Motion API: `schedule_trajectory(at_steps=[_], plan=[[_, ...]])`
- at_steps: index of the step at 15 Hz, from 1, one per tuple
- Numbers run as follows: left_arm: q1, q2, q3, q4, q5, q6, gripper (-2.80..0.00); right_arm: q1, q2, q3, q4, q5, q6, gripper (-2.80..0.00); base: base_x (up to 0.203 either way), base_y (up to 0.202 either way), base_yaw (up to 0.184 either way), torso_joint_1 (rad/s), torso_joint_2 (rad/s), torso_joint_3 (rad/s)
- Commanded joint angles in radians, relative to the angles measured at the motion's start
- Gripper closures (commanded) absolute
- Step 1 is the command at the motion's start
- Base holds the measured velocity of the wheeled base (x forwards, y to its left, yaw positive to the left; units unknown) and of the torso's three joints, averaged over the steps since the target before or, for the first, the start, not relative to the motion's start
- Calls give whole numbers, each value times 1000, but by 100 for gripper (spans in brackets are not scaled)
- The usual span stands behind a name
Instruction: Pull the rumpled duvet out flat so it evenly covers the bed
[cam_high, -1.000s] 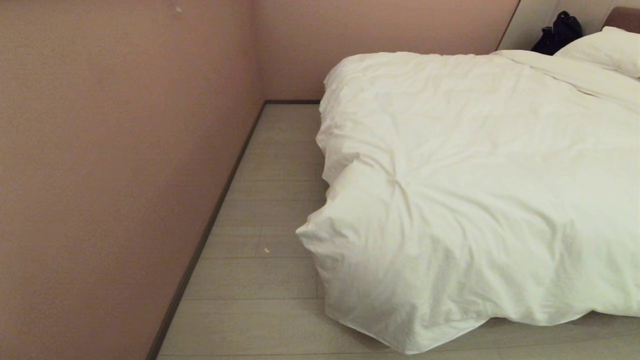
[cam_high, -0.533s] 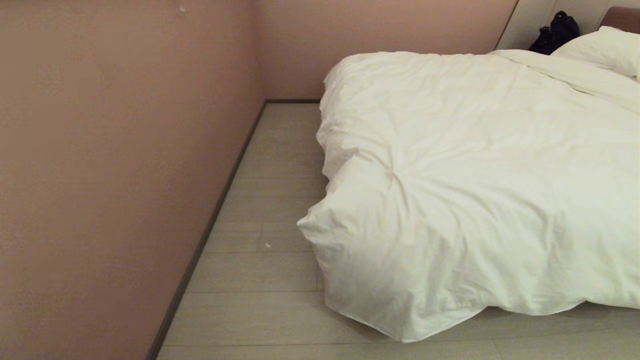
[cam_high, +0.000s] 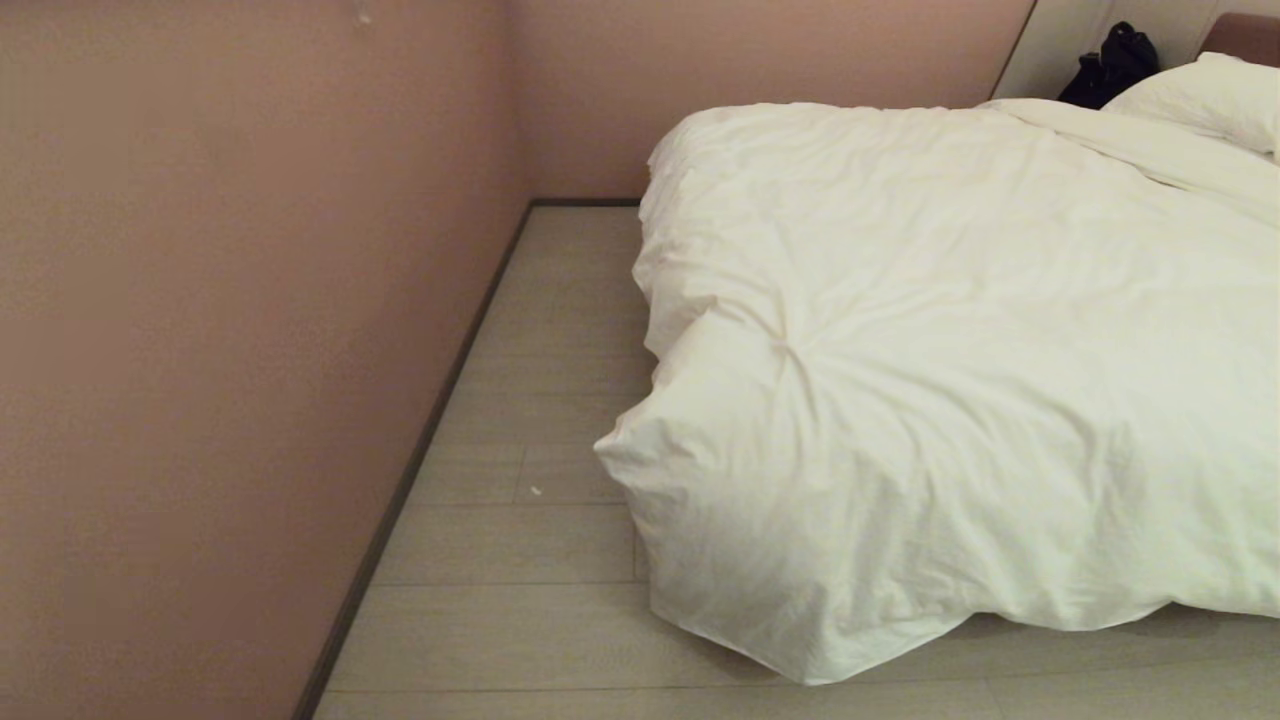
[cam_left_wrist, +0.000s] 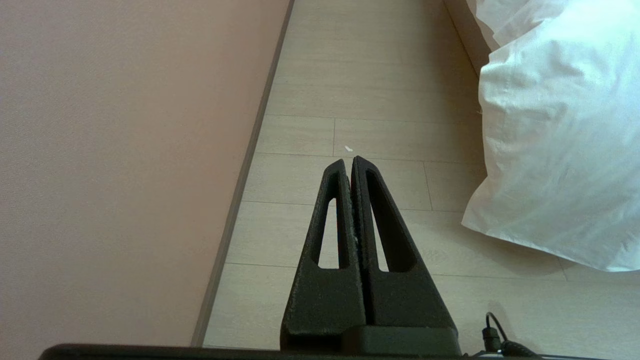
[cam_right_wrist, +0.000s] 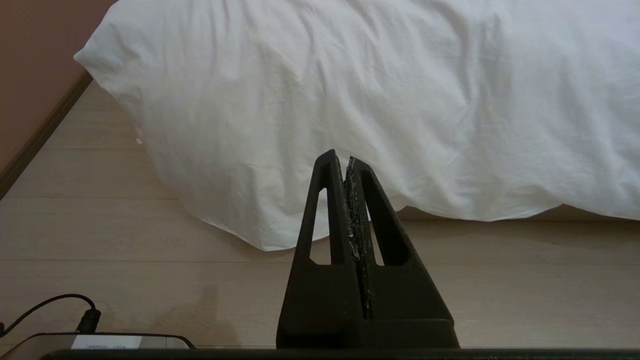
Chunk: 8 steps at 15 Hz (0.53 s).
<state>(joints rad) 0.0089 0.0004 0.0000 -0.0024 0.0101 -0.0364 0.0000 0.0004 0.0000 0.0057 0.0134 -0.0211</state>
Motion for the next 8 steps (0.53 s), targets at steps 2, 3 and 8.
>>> schedule_trajectory(at_steps=[2, 3, 8], plan=[[0, 0, 0, -1, 1, 0, 0, 0, 0, 0, 0, 0, 1, 0, 0, 0, 0, 0, 0, 0], [0, 0, 0, -1, 1, 0, 0, 0, 0, 0, -1, -1, 0, 0, 0, 0, 0, 0, 0, 0], [0, 0, 0, -1, 1, 0, 0, 0, 0, 0, -1, -4, 10, 0, 0, 0, 0, 0, 0, 0]])
